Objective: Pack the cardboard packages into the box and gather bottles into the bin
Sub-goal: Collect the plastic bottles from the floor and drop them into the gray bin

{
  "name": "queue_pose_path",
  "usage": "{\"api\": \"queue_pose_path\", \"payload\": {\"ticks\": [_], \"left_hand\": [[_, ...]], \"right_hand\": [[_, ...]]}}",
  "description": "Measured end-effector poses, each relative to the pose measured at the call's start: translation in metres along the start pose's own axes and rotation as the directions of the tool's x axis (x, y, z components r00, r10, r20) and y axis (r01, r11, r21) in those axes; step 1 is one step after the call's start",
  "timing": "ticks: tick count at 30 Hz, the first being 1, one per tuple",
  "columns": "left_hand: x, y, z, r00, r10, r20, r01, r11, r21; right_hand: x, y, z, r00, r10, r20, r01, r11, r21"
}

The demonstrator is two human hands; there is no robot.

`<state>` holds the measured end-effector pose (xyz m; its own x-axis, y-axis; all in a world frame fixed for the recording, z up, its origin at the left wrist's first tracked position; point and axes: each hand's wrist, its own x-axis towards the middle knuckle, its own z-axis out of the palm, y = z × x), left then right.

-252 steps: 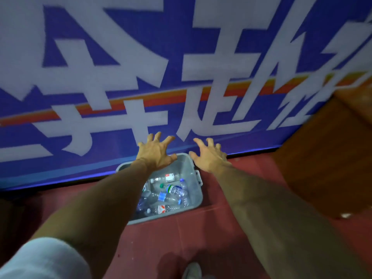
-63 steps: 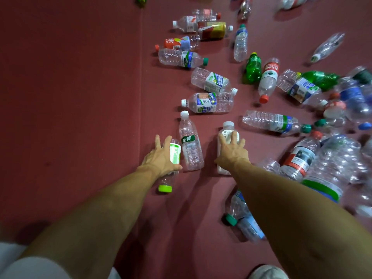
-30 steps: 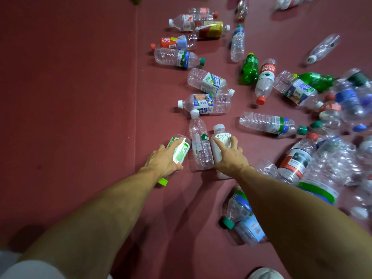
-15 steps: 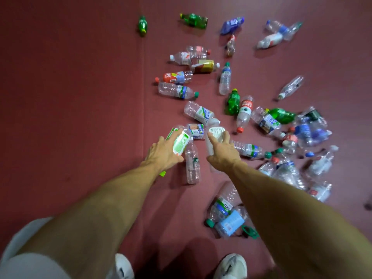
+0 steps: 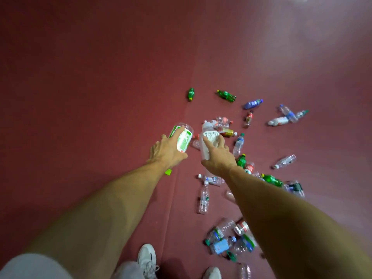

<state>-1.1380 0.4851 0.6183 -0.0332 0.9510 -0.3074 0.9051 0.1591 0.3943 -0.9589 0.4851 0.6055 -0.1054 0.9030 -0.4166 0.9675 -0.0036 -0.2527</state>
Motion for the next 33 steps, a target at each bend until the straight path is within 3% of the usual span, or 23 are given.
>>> {"api": "queue_pose_path", "payload": {"ticks": [6,10,18,26,33], "left_hand": [[-0.05,-0.003,-0.1,0.978,-0.141,-0.157,0.139,0.99,-0.023],[-0.106,-0.009,-0.136,0.919,-0.268,-0.29,0.254,0.963,-0.086],[-0.231,-0.047,-0.182,0.761,-0.493,-0.423,0.455,0.869,-0.194],[-0.418,-0.128,-0.187,0.485,-0.731,-0.479,0.655,0.667,-0.356],[-0.648,-0.187,-0.155,0.18,-0.874,-0.451,0.774,0.409,-0.483]], "right_hand": [[-0.025,-0.058,-0.087,0.978,-0.204,-0.049,0.201,0.977,-0.067],[-0.05,-0.087,-0.129,0.933,-0.356,-0.043,0.347,0.926,-0.148],[-0.12,-0.195,-0.143,0.767,-0.641,0.027,0.631,0.746,-0.21],[-0.241,-0.335,-0.092,0.507,-0.847,0.157,0.852,0.465,-0.24],[-0.439,-0.438,0.025,0.187,-0.926,0.329,0.976,0.137,-0.169]]}}
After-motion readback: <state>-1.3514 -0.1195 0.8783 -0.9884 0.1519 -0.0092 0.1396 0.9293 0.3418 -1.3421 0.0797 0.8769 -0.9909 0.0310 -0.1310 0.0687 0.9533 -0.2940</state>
